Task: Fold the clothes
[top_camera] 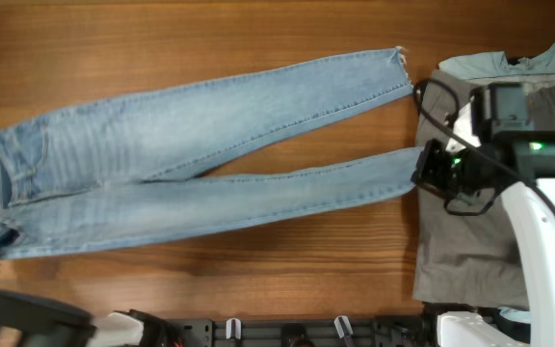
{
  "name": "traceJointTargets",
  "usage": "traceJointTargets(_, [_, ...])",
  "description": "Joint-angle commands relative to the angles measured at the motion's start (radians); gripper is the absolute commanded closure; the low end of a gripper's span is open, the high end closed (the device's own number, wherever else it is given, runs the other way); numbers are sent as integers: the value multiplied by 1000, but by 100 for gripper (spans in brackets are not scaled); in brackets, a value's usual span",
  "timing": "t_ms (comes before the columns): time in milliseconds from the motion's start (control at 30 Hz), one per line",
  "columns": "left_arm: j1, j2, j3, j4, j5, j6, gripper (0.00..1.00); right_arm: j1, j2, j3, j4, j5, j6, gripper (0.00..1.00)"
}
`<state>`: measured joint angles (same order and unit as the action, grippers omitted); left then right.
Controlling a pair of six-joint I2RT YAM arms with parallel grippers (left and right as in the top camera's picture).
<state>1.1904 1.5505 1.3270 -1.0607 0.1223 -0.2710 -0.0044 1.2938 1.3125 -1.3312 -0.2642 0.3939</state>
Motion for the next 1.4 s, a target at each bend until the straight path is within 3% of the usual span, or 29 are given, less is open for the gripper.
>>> traceJointTargets(0, [-1,-158,52,39,-77,-60,96,-5,-15,89,28,96,-27,96])
traceJointTargets(200, [-62,-181,52,85,-78,-81,96,-5,65,88,249,92,30,96])
traceJointTargets(433, [-171,-147,51,137,-205,-75,96,22,327,88,528,36,65,96])
traceJointTargets(733, [-289,-10,51,220,-210,-75,96,74,571,88,786,-33,179,95])
traceJointTargets(767, [-311,6,51,243,-210,-75,96,85,591,88,846,-34,224,72])
traceJointTargets(800, [-328,18,51,260,-211,-78,96,96,616,88,937,-42,248,56])
traceJointTargets(833, [-350,36,51,279,-211,-78,96,107,643,88,1072,-68,221,27])
traceJointTargets(900, [-376,65,51,285,-216,-78,96,113,681,88,1277,-107,114,1])
traceJointTargets(1000, [-388,88,51,280,-250,-77,96,87,676,89,1247,-96,13,0])
traceJointTargets(1300, [-387,89,51,326,-263,-77,90,13,678,88,866,-47,-126,0])
traceJointTargets(1333, [-387,89,51,333,-264,-77,88,13,678,88,839,-47,-130,0])
traceJointTargets(1367, [-387,93,51,345,-275,-77,74,13,678,88,815,-47,-129,0])
